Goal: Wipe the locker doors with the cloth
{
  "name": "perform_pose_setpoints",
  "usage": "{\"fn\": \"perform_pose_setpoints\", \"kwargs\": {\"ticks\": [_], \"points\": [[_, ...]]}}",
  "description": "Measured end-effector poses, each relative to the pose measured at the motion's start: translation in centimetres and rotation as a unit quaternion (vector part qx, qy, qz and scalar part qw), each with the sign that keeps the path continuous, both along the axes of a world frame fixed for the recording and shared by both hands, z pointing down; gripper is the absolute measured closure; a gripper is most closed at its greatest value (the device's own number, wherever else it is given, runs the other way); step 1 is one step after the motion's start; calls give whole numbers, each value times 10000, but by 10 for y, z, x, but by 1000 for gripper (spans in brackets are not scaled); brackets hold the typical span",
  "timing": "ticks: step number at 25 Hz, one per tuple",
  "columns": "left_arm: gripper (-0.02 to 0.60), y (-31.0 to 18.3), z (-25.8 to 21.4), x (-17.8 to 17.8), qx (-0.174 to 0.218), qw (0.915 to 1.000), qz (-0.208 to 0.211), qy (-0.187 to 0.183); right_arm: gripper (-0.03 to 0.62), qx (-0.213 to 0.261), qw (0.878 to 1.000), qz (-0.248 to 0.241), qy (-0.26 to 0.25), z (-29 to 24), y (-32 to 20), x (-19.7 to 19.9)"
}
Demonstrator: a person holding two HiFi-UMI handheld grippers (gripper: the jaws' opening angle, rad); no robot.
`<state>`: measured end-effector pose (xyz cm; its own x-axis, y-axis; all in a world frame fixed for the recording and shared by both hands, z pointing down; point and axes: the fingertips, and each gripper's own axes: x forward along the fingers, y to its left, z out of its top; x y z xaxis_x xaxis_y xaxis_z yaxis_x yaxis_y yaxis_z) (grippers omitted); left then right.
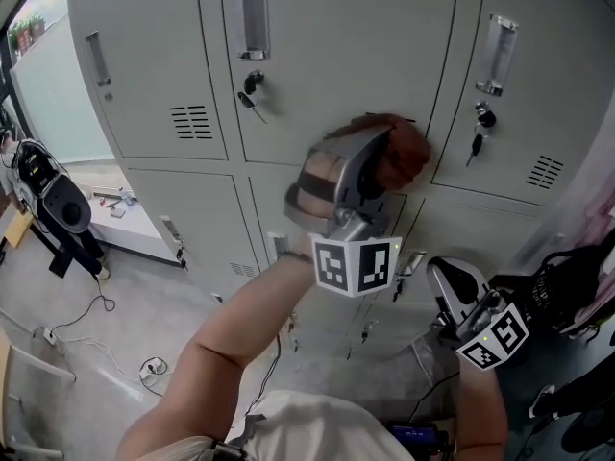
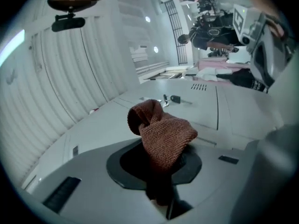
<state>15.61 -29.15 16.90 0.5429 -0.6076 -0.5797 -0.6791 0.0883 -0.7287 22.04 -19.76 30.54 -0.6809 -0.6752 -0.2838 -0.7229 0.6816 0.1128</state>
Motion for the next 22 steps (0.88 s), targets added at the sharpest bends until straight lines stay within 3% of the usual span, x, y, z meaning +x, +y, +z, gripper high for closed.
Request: {"fn": "perform_pose_setpoints", "kwargs": {"ticks": [4,9,14,19,22], "points": [[509,-13,6,-59,106,9985,-366,394,577,-22,9999,-115,-11,2,-7,-13],[509,-30,20,-135,366,9930,-1038,436,577,20,9990,-433,132,1,-13,-46],[509,-46,0,-212,339,9829,-1412,1134,576,-10,9982,-582,159,3,-19,-64],[509,-44,-24,-210,264,9819,-1175,1463,577,-4,9981,-593,177,1,-20,-70],[509,-41,-18,-190,280,9846,-1045,1376,577,-32,9986,-514,122,2,-21,-66]]}}
